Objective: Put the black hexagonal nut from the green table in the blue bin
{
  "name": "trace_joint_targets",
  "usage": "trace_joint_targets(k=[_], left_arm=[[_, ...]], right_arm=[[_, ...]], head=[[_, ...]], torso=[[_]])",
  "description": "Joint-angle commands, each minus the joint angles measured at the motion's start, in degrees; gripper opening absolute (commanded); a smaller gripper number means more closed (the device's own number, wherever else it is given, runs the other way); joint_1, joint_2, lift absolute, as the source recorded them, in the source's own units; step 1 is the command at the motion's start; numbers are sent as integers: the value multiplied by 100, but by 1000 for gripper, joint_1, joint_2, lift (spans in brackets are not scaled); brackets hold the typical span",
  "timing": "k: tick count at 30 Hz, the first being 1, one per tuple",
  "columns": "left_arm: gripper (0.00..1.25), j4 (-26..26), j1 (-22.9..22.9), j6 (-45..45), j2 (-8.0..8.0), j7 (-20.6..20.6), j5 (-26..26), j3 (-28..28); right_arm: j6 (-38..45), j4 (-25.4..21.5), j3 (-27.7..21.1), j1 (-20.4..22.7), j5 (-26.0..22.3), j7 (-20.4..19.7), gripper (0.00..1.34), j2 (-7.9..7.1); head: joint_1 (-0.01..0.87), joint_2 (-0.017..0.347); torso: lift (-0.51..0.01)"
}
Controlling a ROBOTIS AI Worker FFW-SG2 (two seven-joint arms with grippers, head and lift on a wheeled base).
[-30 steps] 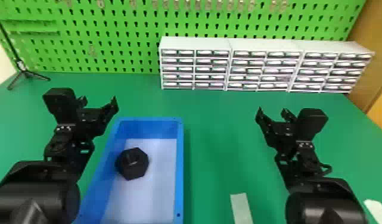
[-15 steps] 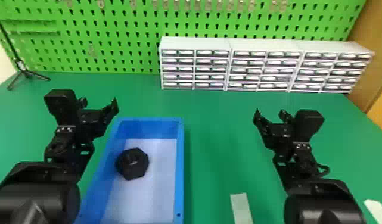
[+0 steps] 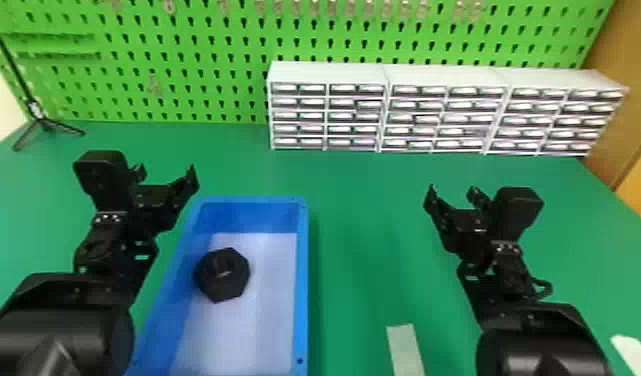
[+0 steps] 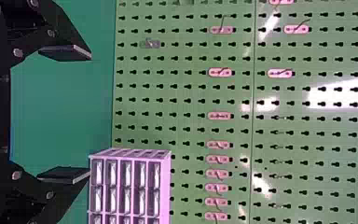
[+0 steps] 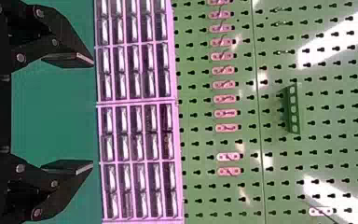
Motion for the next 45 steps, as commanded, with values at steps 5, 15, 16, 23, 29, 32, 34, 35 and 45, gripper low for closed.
trace_joint_targets(k=[5,15,16,23,29,32,34,35,45], left_arm=[[867,0,-1,-18,0,0,1,-23],[867,0,-1,-18,0,0,10,-15],[867,0,-1,-18,0,0,10,-6],[867,0,-1,-18,0,0,10,-15],[867,0,-10,-18,0,0,10,-23],[867,0,-19,-18,0,0,10,-32],[867,0,-28,-18,0,0,10,-32],[867,0,-28,-18,0,0,10,-32],[867,0,-36,-18,0,0,19,-41]], right_arm=[[0,0,92,-10,44,1,844,-35],[0,0,57,-10,79,1,844,-44],[0,0,48,-10,79,1,844,-44],[0,0,48,-10,79,1,844,-44],[9,0,75,-18,70,1,844,-61],[9,0,83,-27,70,1,844,-70],[9,0,75,-27,70,1,844,-70],[9,0,83,-27,61,1,844,-79],[9,0,83,-27,61,1,844,-88]], head=[[686,28],[686,28],[686,28],[686,28],[686,28],[686,28],[686,28],[686,28],[686,28]], torso=[[-96],[-96],[-96],[-96],[-96],[-96],[-96],[-96],[-96]])
